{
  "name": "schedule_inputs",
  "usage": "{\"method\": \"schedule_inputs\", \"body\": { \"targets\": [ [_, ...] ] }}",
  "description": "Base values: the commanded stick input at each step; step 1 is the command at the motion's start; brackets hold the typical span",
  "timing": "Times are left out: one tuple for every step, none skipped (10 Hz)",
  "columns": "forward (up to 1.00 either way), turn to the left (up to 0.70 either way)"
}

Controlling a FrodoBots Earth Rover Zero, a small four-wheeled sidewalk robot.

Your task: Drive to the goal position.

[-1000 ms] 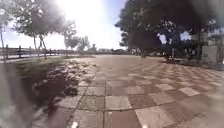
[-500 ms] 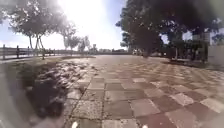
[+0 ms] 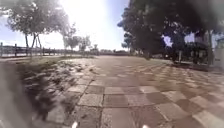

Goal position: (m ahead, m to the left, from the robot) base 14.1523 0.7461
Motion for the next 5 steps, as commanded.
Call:
{"method": "schedule_inputs", "body": {
  "targets": [
    [1.00, 0.00],
    [1.00, 0.00],
    [1.00, 0.00],
    [1.00, 0.00],
    [1.00, 0.00]
  ]
}}
